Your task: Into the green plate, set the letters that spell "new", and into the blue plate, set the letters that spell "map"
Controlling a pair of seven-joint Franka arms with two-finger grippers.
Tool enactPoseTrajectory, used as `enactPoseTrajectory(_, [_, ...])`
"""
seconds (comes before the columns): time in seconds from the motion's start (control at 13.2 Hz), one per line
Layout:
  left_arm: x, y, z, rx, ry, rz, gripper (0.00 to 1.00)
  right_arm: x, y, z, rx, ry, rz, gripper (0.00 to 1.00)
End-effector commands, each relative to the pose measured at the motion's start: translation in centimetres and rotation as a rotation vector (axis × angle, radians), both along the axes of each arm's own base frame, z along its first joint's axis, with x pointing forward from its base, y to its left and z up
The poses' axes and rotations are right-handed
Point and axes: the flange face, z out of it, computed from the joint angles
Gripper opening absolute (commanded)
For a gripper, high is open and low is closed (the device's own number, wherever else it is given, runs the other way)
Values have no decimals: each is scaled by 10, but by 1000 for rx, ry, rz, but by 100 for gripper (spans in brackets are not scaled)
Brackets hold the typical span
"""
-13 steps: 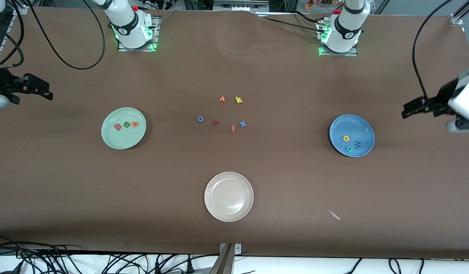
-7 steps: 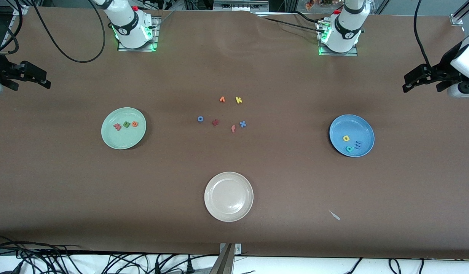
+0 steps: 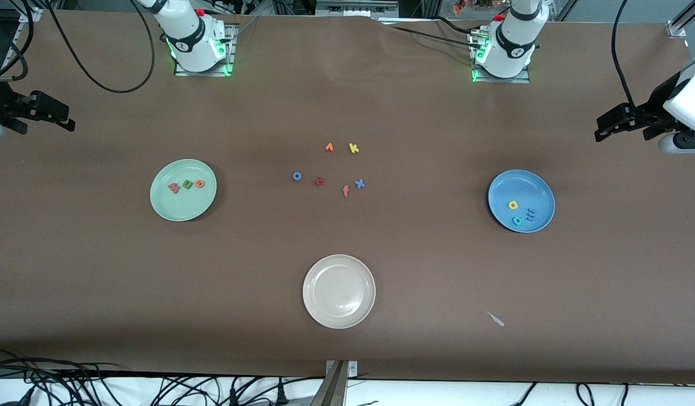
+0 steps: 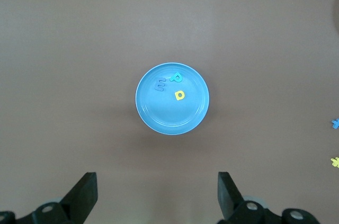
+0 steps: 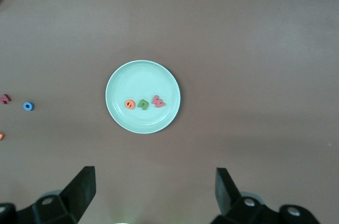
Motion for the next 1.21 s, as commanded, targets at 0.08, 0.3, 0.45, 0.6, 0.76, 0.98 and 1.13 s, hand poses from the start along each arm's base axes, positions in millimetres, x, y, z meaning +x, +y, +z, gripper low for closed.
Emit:
enactPoseTrajectory(0.08, [2, -1, -1, -8, -11, -22, 100, -2, 4, 11, -16, 2, -78, 100])
enactPoseTrajectory(0.3, [3, -2, -4, -7, -5, -25, 100, 1, 3, 9, -10, -4, -102, 100])
enactPoseTrajectory(0.45, [4, -2, -3, -7, -7, -23, 100, 5, 5, 6, -11, -1, -85, 100])
enactPoseTrajectory(0.6, [4, -2, -4, -7, -7, -25, 100, 6, 6, 9, -10, -9, -85, 100])
enactPoseTrajectory(0.76, [4, -1, -6, -7, -4, -22, 100, 7, 7, 11, -7, -14, -84, 100])
enactPoseTrajectory(0.98, [4, -2, -6, -7, -4, -23, 100, 7, 8, 11, -9, -14, -80, 100])
enactPoseTrajectory(1.13, [5, -2, -6, -7, -2, -25, 100, 8, 9, 10, -7, -12, -79, 100])
